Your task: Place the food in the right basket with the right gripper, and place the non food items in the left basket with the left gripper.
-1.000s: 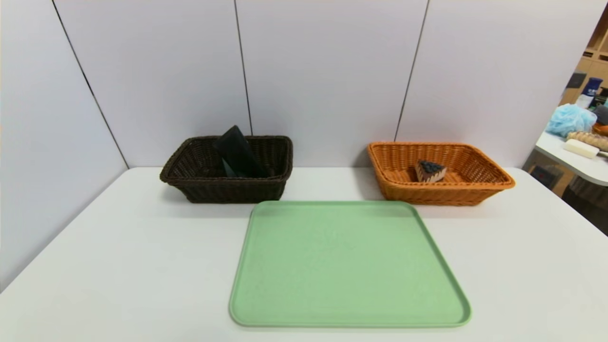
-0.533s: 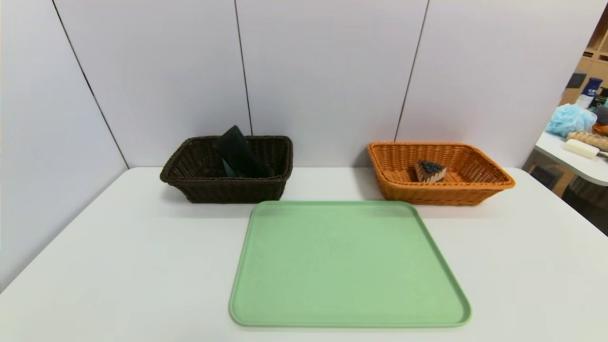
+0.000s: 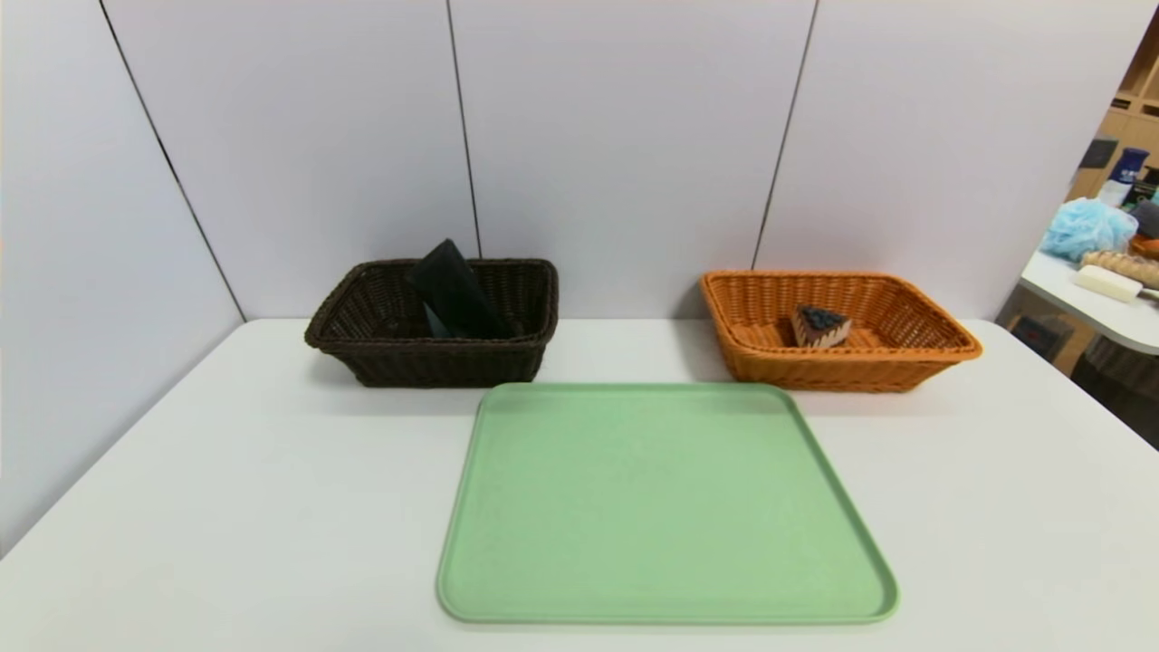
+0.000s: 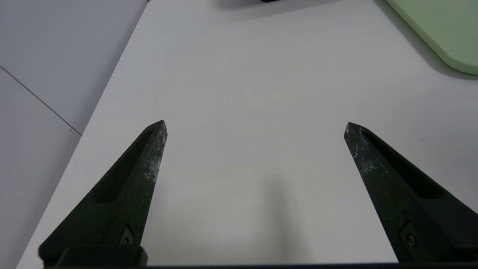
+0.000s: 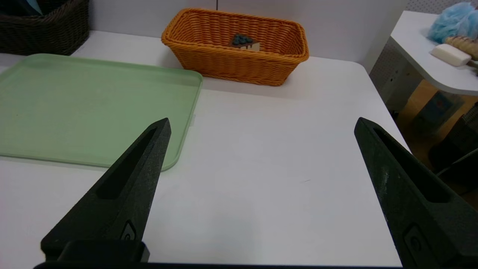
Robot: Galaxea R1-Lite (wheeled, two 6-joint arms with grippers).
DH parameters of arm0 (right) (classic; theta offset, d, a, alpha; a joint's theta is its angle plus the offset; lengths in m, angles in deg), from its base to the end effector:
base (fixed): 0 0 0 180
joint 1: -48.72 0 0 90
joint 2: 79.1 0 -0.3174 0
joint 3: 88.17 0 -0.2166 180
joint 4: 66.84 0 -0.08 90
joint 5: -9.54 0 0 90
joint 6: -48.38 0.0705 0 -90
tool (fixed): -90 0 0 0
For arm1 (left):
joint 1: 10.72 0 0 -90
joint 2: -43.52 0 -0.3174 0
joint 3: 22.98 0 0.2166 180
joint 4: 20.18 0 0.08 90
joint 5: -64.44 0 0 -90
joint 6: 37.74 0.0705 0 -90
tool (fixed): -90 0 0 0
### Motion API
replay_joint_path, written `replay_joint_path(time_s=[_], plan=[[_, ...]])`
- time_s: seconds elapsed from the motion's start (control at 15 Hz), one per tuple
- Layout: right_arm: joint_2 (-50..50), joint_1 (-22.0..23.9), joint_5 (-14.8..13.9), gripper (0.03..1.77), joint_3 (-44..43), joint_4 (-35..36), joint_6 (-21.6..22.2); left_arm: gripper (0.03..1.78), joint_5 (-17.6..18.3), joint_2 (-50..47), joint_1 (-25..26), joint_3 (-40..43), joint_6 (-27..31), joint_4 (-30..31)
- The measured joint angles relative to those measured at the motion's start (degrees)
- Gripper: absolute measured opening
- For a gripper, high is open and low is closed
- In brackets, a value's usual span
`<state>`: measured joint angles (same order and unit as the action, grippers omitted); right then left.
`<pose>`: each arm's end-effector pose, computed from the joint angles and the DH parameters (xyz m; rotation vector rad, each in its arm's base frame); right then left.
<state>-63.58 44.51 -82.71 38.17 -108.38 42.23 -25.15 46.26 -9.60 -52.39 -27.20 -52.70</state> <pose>0.0149 -0.0017 0.2098 -0.1106 0.0574 0.0373 0.0262 0.0000 0.0971 0.1824 0.1029 0.0030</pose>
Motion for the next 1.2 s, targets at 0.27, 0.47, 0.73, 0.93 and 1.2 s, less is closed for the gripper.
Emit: replay_joint_path(time_s=[0.27,0.47,0.73,0.93,1.2], plan=[[0.0,0.0,2.1,1.69,-3.7,-2.6,-0.9,1.69,0.7,-2.0,-0.1,1.2,0.0,0.1],[-0.5,1.3,2.5,1.69,-5.8,-3.3,-0.3,1.69,0.6,-2.6,-0.1,1.9,-0.1,0.5],[-3.9,4.7,6.4,1.69,-4.4,-3.8,-0.4,1.69,0.5,-2.6,-0.1,2.5,-0.2,0.6],[-8.2,4.5,6.9,1.69,0.9,-2.3,-0.3,1.69,0.2,-2.6,-0.1,3.6,-0.5,3.0],[-13.8,4.3,7.6,1.69,13.6,10.0,-0.2,1.69,1.6,-2.6,-0.1,8.1,-0.5,14.2]])
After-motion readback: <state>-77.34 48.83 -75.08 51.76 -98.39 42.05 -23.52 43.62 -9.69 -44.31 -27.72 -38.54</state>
